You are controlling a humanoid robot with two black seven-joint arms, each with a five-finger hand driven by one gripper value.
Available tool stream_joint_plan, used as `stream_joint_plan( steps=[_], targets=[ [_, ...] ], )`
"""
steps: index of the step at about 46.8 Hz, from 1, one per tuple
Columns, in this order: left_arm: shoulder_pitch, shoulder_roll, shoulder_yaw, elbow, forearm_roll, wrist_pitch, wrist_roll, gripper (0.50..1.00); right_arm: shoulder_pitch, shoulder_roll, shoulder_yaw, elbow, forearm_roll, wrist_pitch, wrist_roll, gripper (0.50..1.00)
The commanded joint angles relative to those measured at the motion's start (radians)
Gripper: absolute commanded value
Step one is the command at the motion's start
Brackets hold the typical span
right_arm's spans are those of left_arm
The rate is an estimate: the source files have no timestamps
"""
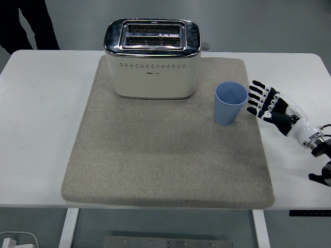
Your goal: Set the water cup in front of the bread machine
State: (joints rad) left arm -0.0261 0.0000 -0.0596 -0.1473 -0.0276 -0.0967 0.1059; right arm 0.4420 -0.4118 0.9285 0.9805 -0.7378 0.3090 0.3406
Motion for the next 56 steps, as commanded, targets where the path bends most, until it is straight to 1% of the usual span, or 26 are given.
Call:
stream_joint_plan(
  steps=[1, 8, 19, 56],
  targets=[
    [0.000, 0.000, 0.000, 0.000, 0.000, 0.000, 0.000, 1.000, 0.001, 0.011, 0.001, 0.000, -0.002, -0.004, 0.000, 0.938],
    [0.000, 0.000, 0.000, 0.000, 0.000, 0.000, 0.000, 1.000, 0.000, 0.033, 0.006, 0.000, -0.006, -0.017, 0.001, 0.938],
    [0.000, 0.000, 0.000, 0.000, 0.000, 0.000, 0.000, 1.000, 0.001, 0.067, 0.013, 0.000, -0.023, -0.019, 0.008, 0.938],
    [0.000, 0.000, 0.000, 0.000, 0.000, 0.000, 0.000, 1.000, 0.003, 0.107, 0.013, 0.000, -0.066, -0.021, 0.028, 0.938]
  ],
)
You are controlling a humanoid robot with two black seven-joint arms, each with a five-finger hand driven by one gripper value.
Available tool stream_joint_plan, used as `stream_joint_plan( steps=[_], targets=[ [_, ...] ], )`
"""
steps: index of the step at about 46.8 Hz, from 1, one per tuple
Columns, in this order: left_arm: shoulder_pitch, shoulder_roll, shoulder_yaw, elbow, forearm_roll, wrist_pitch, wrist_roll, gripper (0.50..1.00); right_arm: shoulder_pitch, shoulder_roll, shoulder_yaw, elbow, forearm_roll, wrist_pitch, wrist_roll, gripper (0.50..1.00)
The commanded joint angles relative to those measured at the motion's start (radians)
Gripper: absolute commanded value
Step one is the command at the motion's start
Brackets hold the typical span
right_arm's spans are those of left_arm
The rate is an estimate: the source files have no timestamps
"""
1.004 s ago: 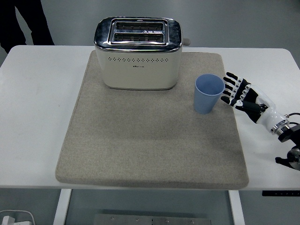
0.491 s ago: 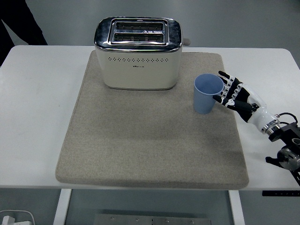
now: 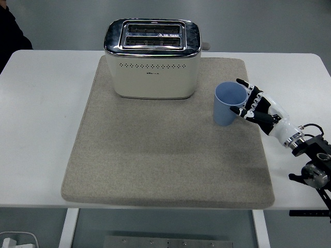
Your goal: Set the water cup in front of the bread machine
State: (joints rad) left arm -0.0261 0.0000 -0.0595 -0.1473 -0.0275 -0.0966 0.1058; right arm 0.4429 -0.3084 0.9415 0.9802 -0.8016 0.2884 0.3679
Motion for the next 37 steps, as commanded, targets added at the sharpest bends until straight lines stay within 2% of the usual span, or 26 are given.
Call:
stream_joint_plan(
  steps=[1, 37],
  targets=[
    [0.000, 0.000, 0.000, 0.000, 0.000, 0.000, 0.000, 1.000, 0.002, 0.005, 0.000, 0.000, -0.002, 0.000, 0.000, 0.938],
    [0.000, 0.000, 0.000, 0.000, 0.000, 0.000, 0.000, 1.000, 0.013, 0.078, -0.003, -0.014, -0.008, 0.002, 0.008, 0.934]
  ],
)
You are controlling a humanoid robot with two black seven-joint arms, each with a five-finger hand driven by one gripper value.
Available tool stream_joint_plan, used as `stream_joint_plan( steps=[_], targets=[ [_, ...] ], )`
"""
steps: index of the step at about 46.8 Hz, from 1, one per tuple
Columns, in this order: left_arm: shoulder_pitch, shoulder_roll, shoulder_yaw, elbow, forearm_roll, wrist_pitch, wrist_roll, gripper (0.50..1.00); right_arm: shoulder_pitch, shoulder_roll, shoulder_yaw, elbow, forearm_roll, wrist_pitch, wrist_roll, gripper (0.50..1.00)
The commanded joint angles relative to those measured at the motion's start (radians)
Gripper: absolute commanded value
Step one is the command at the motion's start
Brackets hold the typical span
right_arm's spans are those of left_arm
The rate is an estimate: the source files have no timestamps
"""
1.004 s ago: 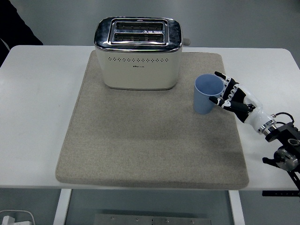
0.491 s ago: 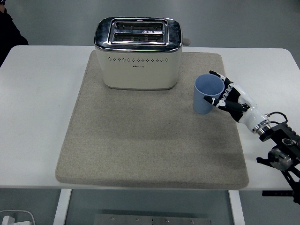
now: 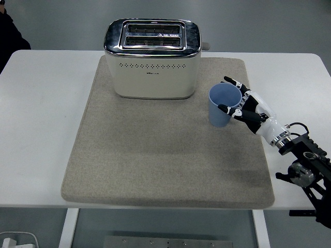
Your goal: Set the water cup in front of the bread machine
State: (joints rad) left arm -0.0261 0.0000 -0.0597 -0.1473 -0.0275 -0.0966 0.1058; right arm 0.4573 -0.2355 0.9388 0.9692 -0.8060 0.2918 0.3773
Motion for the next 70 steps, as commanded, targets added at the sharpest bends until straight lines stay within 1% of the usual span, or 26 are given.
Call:
stream_joint_plan(
  steps=[1, 17, 21, 23, 26, 29, 32, 34, 36, 38, 55, 70],
  targets=[
    [0.000, 0.000, 0.000, 0.000, 0.000, 0.000, 0.000, 1.000, -0.002, 0.007, 0.000, -0.003, -0.007, -0.003, -0.001, 0.934],
    [0.000, 0.000, 0.000, 0.000, 0.000, 0.000, 0.000, 1.000, -0.003, 0.021, 0.000, -0.010, -0.010, -0.003, 0.000, 0.934],
    [0.000, 0.000, 0.000, 0.000, 0.000, 0.000, 0.000, 1.000, -0.003, 0.024, 0.000, -0.010, -0.012, -0.005, 0.000, 0.922],
    [0.000, 0.000, 0.000, 0.000, 0.000, 0.000, 0.000, 1.000, -0.003, 0.024, 0.000, -0.010, -0.012, -0.005, 0.000, 0.893],
    [0.000, 0.000, 0.000, 0.000, 0.000, 0.000, 0.000, 1.000, -0.003, 0.025, 0.000, -0.012, -0.012, -0.005, 0.000, 0.811],
    [0.000, 0.000, 0.000, 0.000, 0.000, 0.000, 0.000, 1.000, -0.002, 0.024, 0.000, -0.012, -0.012, -0.003, 0.000, 0.754],
    [0.000, 0.000, 0.000, 0.000, 0.000, 0.000, 0.000, 1.000, -0.002, 0.024, 0.000, -0.012, -0.012, -0.003, -0.001, 0.723],
    [0.000, 0.000, 0.000, 0.000, 0.000, 0.000, 0.000, 1.000, 0.000, 0.024, 0.000, -0.012, -0.010, -0.002, -0.001, 0.687],
    [0.000, 0.000, 0.000, 0.000, 0.000, 0.000, 0.000, 1.000, 0.000, 0.024, 0.000, -0.012, -0.010, -0.002, -0.001, 0.662],
    [0.000, 0.000, 0.000, 0.000, 0.000, 0.000, 0.000, 1.000, 0.000, 0.024, 0.000, -0.010, -0.010, -0.002, -0.003, 0.646],
    [0.000, 0.000, 0.000, 0.000, 0.000, 0.000, 0.000, 1.000, 0.044, 0.013, 0.000, -0.010, -0.004, 0.006, -0.006, 0.643],
    [0.000, 0.000, 0.000, 0.000, 0.000, 0.000, 0.000, 1.000, 0.053, 0.008, -0.012, 0.003, -0.002, 0.012, -0.011, 0.644]
  ],
)
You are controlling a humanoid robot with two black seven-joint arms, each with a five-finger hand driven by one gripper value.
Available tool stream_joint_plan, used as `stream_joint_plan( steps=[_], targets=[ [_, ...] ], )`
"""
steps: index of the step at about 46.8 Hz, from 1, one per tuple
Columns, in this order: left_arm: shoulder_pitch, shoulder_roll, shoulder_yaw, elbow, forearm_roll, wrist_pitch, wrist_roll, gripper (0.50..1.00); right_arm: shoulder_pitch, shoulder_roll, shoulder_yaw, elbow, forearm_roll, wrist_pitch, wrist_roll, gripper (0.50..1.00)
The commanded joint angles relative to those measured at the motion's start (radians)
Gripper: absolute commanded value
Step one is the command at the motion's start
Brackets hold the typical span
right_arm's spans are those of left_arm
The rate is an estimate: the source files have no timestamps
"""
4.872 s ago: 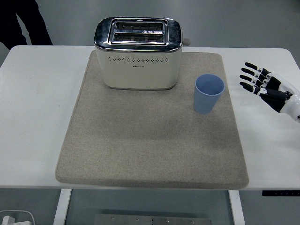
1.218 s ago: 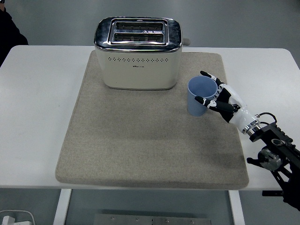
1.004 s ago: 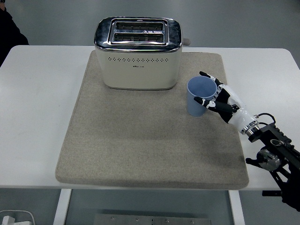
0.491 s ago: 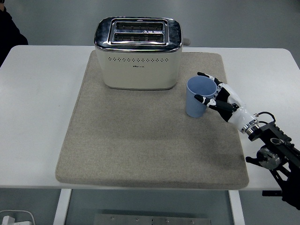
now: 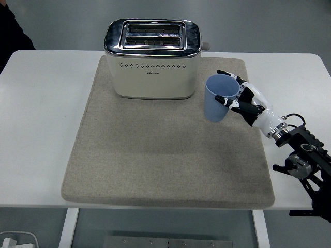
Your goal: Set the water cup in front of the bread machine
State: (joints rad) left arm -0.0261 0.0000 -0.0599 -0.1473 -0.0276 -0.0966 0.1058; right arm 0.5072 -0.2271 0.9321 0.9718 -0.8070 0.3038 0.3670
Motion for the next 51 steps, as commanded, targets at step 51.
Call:
stream_joint_plan(
  steps=[51],
  targets=[
    [0.000, 0.000, 0.000, 0.000, 0.000, 0.000, 0.000, 1.000, 0.200, 0.184, -0.157, -0.111, -0.012, -0.012, -0.017, 0.656]
  ],
)
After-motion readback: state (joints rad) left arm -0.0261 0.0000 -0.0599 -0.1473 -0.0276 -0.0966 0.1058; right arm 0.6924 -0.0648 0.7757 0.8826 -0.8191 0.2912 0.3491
